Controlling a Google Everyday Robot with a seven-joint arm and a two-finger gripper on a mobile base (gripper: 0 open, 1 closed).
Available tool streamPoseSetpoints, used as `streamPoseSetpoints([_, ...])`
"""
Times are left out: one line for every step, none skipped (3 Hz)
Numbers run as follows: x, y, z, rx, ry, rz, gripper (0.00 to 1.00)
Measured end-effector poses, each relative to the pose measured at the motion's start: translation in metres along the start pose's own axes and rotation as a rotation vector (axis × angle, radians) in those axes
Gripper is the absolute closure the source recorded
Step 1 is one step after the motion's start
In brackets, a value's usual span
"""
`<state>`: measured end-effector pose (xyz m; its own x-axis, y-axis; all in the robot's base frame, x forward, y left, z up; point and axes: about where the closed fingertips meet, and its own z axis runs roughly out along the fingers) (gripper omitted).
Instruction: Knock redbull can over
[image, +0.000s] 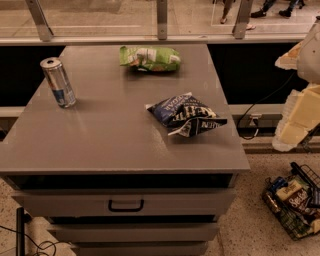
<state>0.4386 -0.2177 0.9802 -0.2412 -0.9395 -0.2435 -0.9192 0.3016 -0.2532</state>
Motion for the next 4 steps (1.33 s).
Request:
streamPoseSetpoints([0.02,0.006,0.001,0.025,-0.087,0.149,0.0])
streamPoseSetpoints([0.047,0.009,0.003,0.096,-0.255,0.3,0.0])
streamPoseSetpoints([0.054,-0.005,0.004,0.199,-0.43,0.327,0.0])
streamPoseSetpoints([0.034,-0.019,-0.001,0.256,-0.614,0.276,0.0])
